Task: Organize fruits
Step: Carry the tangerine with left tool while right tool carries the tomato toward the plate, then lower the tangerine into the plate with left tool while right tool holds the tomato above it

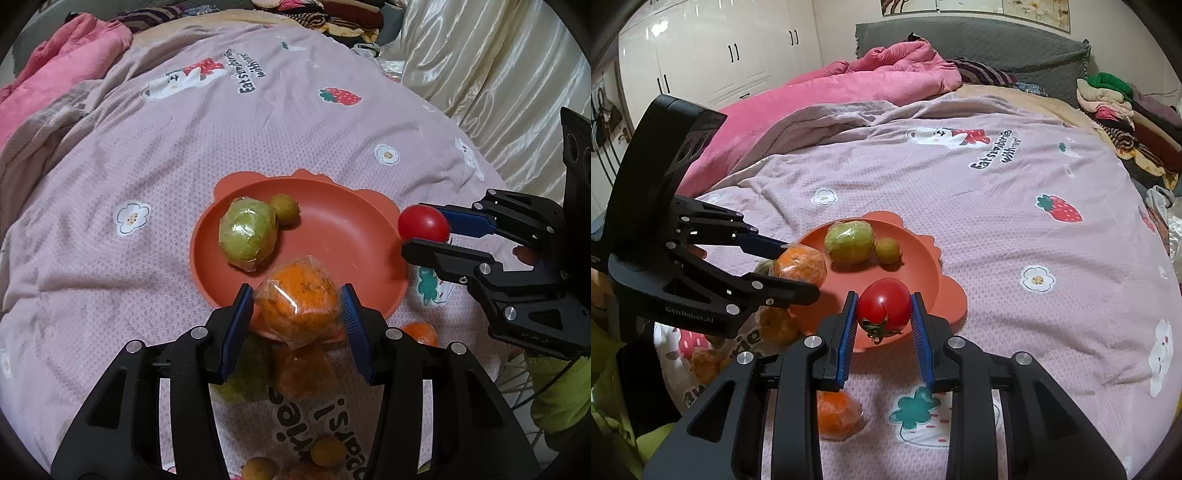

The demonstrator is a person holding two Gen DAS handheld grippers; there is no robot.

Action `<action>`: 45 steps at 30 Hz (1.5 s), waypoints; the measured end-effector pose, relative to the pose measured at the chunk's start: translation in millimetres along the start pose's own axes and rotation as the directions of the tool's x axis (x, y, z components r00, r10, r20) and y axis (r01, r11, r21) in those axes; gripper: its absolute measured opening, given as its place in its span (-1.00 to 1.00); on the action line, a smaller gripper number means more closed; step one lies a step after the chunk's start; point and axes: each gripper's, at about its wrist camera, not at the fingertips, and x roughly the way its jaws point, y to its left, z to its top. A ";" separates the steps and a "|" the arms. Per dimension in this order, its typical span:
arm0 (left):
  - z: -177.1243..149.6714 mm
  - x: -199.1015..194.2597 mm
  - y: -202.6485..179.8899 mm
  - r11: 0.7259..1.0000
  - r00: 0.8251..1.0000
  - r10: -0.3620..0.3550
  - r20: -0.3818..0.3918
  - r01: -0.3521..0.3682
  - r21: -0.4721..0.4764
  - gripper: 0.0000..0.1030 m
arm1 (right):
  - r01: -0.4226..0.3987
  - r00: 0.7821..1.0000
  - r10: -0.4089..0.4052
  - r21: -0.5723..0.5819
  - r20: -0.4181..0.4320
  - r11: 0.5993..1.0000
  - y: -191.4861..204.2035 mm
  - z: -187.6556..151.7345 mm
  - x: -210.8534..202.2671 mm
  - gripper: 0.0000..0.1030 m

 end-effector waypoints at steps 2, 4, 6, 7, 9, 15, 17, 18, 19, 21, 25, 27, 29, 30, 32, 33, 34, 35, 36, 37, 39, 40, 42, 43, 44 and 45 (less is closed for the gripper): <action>0.6 1.8 0.6 1.000 1.000 0.000 -0.002 0.000 -0.003 -0.22 | -0.004 1.000 0.004 -0.004 -0.005 1.000 0.3 1.6 2.9 -0.47; 0.8 3.2 0.9 1.000 1.000 -0.001 -0.003 0.001 -0.002 -0.22 | -0.006 1.000 0.005 -0.009 -0.013 1.000 0.6 3.3 6.5 -0.47; 0.6 4.6 1.3 1.000 1.000 -0.003 -0.006 0.003 -0.003 -0.22 | -0.008 1.000 0.007 -0.011 -0.020 1.000 0.4 4.2 9.8 -0.47; 0.8 5.1 1.4 1.000 1.000 -0.004 -0.007 0.004 -0.003 -0.22 | -0.007 1.000 0.007 -0.013 -0.024 1.000 0.6 4.5 11.1 -0.47; 0.5 6.2 2.2 1.000 1.000 -0.008 -0.008 0.008 -0.005 -0.22 | -0.011 0.999 0.010 -0.018 -0.034 1.000 1.2 5.0 14.6 -0.47; 1.9 10.3 5.6 1.000 1.000 -0.010 -0.015 0.010 -0.008 -0.22 | -0.009 0.998 0.007 -0.034 -0.067 0.999 1.7 5.1 25.2 -0.47; 2.9 10.7 6.8 1.000 1.000 -0.011 -0.016 0.011 -0.010 -0.22 | -0.010 0.997 0.007 -0.037 -0.076 0.999 1.7 4.9 28.1 -0.47; 2.8 10.4 7.0 1.000 1.000 -0.012 -0.016 0.011 -0.010 -0.22 | -0.009 0.997 0.006 -0.040 -0.081 0.999 1.9 5.0 29.7 -0.47; 2.7 10.3 7.2 1.000 1.000 -0.012 -0.015 0.012 -0.010 -0.22 | -0.010 0.997 0.007 -0.042 -0.083 0.999 2.1 5.3 30.5 -0.47; 3.1 10.7 7.9 1.000 1.000 -0.014 -0.016 0.014 -0.012 -0.22 | -0.013 0.996 0.009 -0.048 -0.090 0.999 2.9 6.5 33.3 -0.47; 3.4 11.2 9.6 1.000 1.000 -0.020 -0.017 0.020 -0.016 -0.22 | -0.011 0.995 0.005 -0.054 -0.101 0.998 3.8 8.4 39.0 -0.47; 3.5 11.5 10.5 1.000 1.000 -0.024 -0.018 0.024 -0.018 -0.22 | -0.010 0.994 0.004 -0.057 -0.107 0.998 3.8 8.6 40.9 -0.47; 3.5 11.7 11.0 0.999 0.999 -0.027 -0.017 0.027 -0.020 -0.22 | -0.008 0.994 0.001 -0.062 -0.114 0.998 4.0 9.4 43.2 -0.47; 3.5 11.7 11.3 0.999 0.999 -0.028 -0.017 0.028 -0.020 -0.22 | -0.007 0.993 -0.001 -0.064 -0.117 0.998 4.1 9.6 44.0 -0.47; 3.0 11.2 11.8 0.999 0.999 -0.034 -0.015 0.033 -0.025 -0.22 | -0.007 0.993 -0.001 -0.067 -0.121 0.998 4.4 9.6 45.0 -0.47; 3.1 11.1 12.1 0.999 0.999 -0.036 -0.014 0.035 -0.026 -0.22 | -0.007 0.992 -0.001 -0.068 -0.123 0.998 4.6 9.8 45.5 -0.47; 3.1 11.0 12.3 0.999 0.999 -0.037 -0.014 0.037 -0.027 -0.22 | -0.007 0.992 -0.001 -0.070 -0.124 0.998 4.9 9.4 45.5 -0.47; 2.9 10.8 12.5 0.999 0.999 -0.038 -0.013 0.037 -0.028 -0.22 | -0.008 0.992 -0.002 -0.072 -0.126 0.997 5.4 9.6 46.1 -0.47; 2.6 10.6 12.8 0.999 0.999 -0.039 -0.012 0.039 -0.029 -0.22 | -0.008 0.992 -0.001 -0.073 -0.128 0.997 5.5 9.2 45.9 -0.47; 2.6 10.3 13.1 0.999 0.999 -0.041 -0.011 0.041 -0.032 -0.21 | -0.006 0.991 -0.004 -0.075 -0.130 0.997 5.7 9.3 46.5 -0.47; 2.2 9.1 13.6 0.998 0.999 -0.044 -0.010 0.044 -0.036 -0.21 | -0.005 0.991 -0.005 -0.075 -0.132 0.997 5.6 9.1 46.5 -0.47; 2.1 9.0 13.5 0.998 0.999 -0.044 -0.009 0.044 -0.036 -0.21 | -0.003 0.991 -0.007 -0.075 -0.132 0.997 5.6 9.1 46.5 -0.47; 2.2 8.9 13.5 0.998 0.999 -0.044 -0.008 0.043 -0.036 -0.21 | -0.003 0.991 -0.007 -0.075 -0.133 0.997 5.7 9.3 46.8 -0.47; 2.3 9.0 13.7 0.998 0.999 -0.045 -0.008 0.044 -0.038 -0.20 | -0.003 0.991 -0.007 -0.075 -0.134 0.997 5.6 9.4 46.9 -0.47; 2.4 8.8 13.6 0.998 0.999 -0.045 -0.009 0.045 -0.039 -0.20 | -0.003 0.991 -0.007 -0.076 -0.135 0.997 5.8 9.3 46.9 -0.47; 2.5 8.8 13.7 0.998 0.999 -0.044 -0.008 0.044 -0.039 -0.20 | -0.003 0.991 -0.008 -0.076 -0.136 0.997 5.9 9.3 46.8 -0.47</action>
